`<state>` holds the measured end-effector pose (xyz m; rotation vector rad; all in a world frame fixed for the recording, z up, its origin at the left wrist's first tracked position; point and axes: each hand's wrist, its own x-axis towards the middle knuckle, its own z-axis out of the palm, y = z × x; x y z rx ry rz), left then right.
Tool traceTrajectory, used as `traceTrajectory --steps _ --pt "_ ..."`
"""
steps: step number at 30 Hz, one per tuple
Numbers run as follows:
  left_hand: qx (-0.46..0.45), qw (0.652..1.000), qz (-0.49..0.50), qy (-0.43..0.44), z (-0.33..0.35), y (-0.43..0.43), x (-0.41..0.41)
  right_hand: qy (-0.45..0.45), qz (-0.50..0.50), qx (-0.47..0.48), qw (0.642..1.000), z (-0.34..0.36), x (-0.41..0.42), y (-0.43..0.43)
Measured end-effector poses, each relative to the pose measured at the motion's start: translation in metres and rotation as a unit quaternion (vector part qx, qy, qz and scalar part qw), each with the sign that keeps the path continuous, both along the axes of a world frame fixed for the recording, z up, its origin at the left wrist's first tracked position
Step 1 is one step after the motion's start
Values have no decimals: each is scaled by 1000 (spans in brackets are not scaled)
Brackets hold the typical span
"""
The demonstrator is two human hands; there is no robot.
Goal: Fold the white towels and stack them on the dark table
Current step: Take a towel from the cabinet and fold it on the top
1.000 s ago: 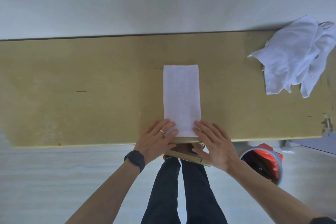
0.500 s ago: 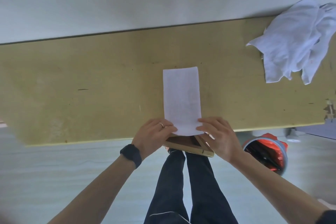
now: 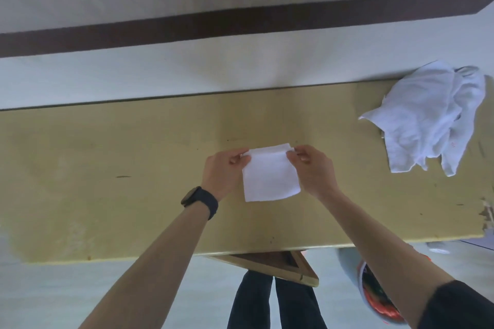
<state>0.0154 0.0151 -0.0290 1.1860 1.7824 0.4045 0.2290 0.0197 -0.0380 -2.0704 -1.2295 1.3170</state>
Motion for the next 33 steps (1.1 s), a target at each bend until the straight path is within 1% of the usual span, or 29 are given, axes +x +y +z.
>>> traceTrajectory --steps 3,7,12,19,21,22,24,25,26,28,29,31,33 --pt "-16 1000 25 7 -7 9 4 -9 -13 -9 1000 -7 -5 9" --pt "1 999 30 32 -12 13 8 -31 -7 -15 999 -9 -7 17" --pt "-10 998 0 67 -16 9 10 -62 -5 -25 998 -13 -7 20" --pt "-10 991 -32 129 -19 8 11 -85 8 -13 996 -6 -13 20" --pt "-10 988 -43 146 -18 7 14 -69 4 -19 997 -4 -11 17" --pt "1 982 -65 177 -17 5 15 -57 -2 -25 998 -2 -8 14" --pt "68 950 -141 270 -18 0 20 -23 -19 -43 999 3 2 5" --pt "109 931 -178 301 -18 -3 24 2 -28 -54 998 5 7 -1" --pt "144 916 -212 309 -19 -5 29 31 -38 -60 997 5 12 -7" --pt "197 899 -271 281 -24 -10 41 88 -50 -61 993 3 21 -20" --pt "208 896 -290 264 -27 -12 47 115 -45 -64 990 3 24 -26" --pt "198 897 -309 247 -36 -15 58 142 -2 -86 986 0 28 -35" --pt "168 904 -310 242 -47 -20 62 143 40 -111 983 -3 29 -41"
